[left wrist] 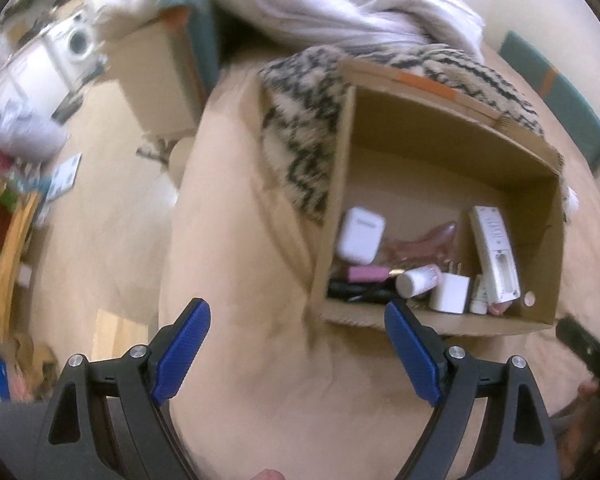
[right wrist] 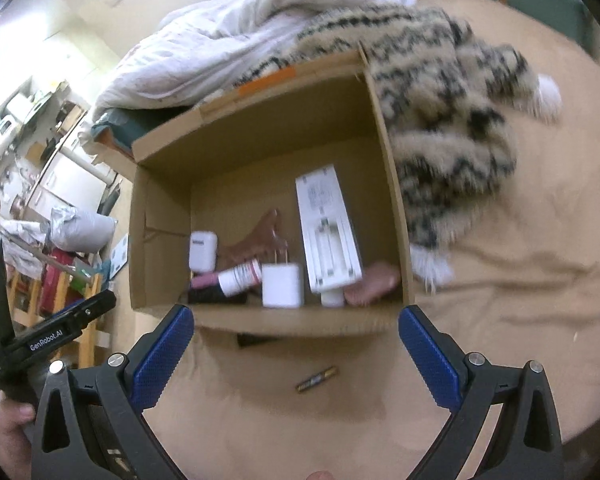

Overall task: Organize rigid objects
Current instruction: 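Withdraw both grippers from the box toward the black bar and second battery, then grasp the black bar with the right gripper while the left gripper grasps the second battery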

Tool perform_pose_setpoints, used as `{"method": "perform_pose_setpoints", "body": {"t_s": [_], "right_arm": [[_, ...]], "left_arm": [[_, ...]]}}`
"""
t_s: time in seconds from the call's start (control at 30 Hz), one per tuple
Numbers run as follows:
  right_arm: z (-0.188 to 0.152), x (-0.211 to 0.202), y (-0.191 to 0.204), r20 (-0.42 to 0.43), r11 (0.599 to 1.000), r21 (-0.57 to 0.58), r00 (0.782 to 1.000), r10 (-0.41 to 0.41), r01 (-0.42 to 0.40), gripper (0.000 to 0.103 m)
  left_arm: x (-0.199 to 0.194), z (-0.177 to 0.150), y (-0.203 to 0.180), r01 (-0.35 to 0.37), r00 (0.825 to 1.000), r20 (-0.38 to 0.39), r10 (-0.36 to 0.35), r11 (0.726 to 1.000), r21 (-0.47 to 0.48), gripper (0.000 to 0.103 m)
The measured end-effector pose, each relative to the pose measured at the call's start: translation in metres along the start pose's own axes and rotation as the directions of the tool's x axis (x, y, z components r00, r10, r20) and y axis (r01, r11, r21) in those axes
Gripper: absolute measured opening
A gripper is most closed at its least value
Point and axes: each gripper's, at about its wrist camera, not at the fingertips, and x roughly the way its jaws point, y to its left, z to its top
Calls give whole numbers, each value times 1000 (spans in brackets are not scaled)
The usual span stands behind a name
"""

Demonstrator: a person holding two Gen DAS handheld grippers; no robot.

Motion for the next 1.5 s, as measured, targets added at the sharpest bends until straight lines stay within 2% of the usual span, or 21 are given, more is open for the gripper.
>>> {"method": "perform_pose_setpoints", "body": {"t_s": [0.17, 0.23, 0.3, 0.37, 0.53, 0.73, 0.83, 0.87, 0.9, 1.07, 1.27, 1.37, 1.43, 1.5], "right_arm": [[-20, 34, 7, -134, 1000, 6, 991, -5, 6, 103], [-27, 57, 22, -200, 998, -61, 979, -39, 28, 103], [-30, 76, 36, -227, 987, -145, 969, -100, 68, 103], [-32, 93, 49, -218, 972, -208, 963, -157, 112, 103], [-35, 137, 66, -213, 955, -247, 953, -216, 161, 103], [-48, 167, 90, -171, 889, -385, 928, -332, 247, 103], [-51, 162, 90, -160, 898, -376, 938, -307, 230, 101], [-52, 158, 90, -156, 899, -375, 941, -300, 225, 89], [-51, 153, 89, -158, 902, -373, 944, -291, 216, 85], [-50, 123, 83, -201, 922, -347, 946, -254, 173, 85], [-44, 48, 69, -146, 936, -310, 965, -219, 165, 85], [-40, 23, 49, -119, 955, -240, 971, -208, 175, 85], [-24, 15, 26, -105, 964, -193, 973, -205, 182, 85], [-16, 9, 0, -92, 978, -109, 978, -187, 177, 85]], "left_arm": [[5, -2, 19, 10, 999, -33, -13, 996, -90, 88], [5, -1, 20, 6, 999, -31, -9, 996, -93, 88], [4, 0, 20, 10, 1000, -27, -13, 995, -100, 88], [3, 1, 20, 17, 999, -28, -20, 994, -103, 88], [4, 3, 21, 35, 999, -37, -40, 993, -112, 93], [6, 6, 23, 51, 998, -40, -56, 990, -131, 93], [5, 8, 17, 54, 998, -35, -58, 992, -115, 93], [5, 9, 16, 54, 998, -35, -58, 992, -111, 93], [5, 9, 14, 56, 998, -36, -60, 993, -107, 93], [7, 7, 7, 45, 998, -37, -48, 996, -80, 93], [9, 0, 4, 28, 999, -41, -31, 997, -78, 93], [16, -13, -9, 20, 997, -77, -27, 995, -95, 93], [22, -26, -23, 16, 993, -115, -29, 993, -115, 93], [32, -44, -41, 42, 984, -165, -69, 986, -159, 93]]}}
